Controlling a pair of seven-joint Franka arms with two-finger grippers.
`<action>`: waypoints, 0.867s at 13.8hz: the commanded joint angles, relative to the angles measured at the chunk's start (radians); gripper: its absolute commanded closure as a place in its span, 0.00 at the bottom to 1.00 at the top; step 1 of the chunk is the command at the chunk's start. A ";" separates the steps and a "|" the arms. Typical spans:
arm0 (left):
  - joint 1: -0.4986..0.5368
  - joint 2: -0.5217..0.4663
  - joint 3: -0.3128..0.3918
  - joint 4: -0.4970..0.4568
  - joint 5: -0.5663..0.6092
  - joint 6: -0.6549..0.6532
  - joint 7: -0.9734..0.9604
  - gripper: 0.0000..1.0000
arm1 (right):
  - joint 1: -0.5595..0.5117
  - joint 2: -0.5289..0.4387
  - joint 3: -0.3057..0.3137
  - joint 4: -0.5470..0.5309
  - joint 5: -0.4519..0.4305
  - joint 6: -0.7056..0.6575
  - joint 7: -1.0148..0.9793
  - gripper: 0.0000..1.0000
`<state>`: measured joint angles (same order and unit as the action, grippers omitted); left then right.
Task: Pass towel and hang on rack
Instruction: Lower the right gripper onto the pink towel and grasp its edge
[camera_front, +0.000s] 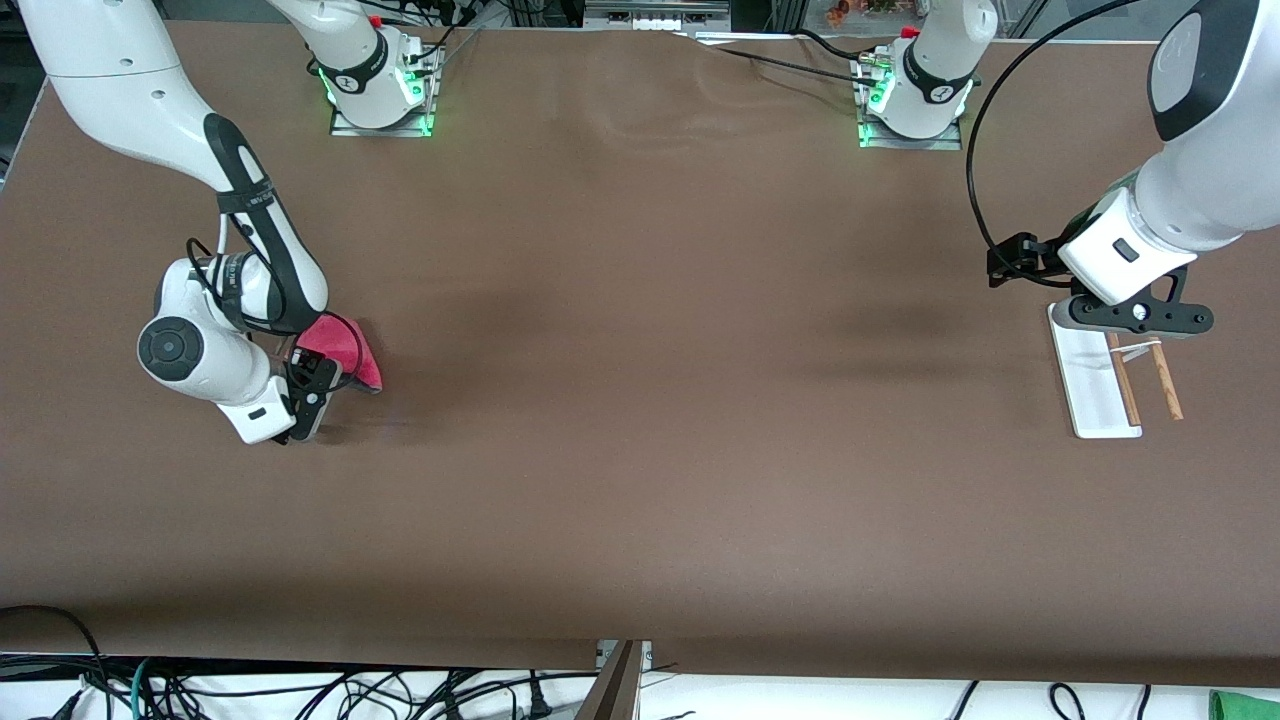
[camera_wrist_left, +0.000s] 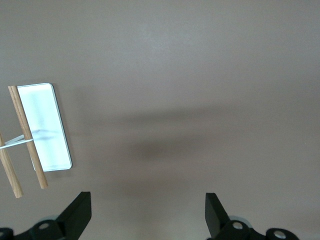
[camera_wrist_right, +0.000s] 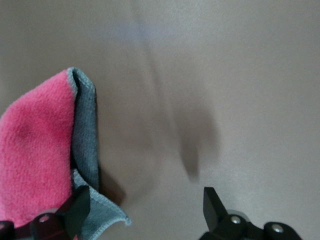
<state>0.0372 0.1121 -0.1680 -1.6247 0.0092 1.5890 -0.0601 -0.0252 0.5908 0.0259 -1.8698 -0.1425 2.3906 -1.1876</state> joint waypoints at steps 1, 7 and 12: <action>0.004 0.018 -0.001 0.022 -0.029 -0.001 0.011 0.00 | -0.002 -0.037 -0.003 -0.037 0.001 0.009 -0.029 0.00; -0.003 0.015 -0.008 0.020 -0.032 -0.011 0.013 0.00 | -0.005 -0.037 -0.014 -0.074 0.021 0.009 -0.032 0.24; -0.003 0.015 -0.008 0.017 -0.055 -0.018 0.013 0.00 | -0.002 -0.046 -0.014 -0.074 0.061 -0.040 -0.024 0.62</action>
<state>0.0355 0.1222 -0.1773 -1.6247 -0.0289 1.5877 -0.0589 -0.0256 0.5819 0.0109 -1.9115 -0.1180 2.3766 -1.1987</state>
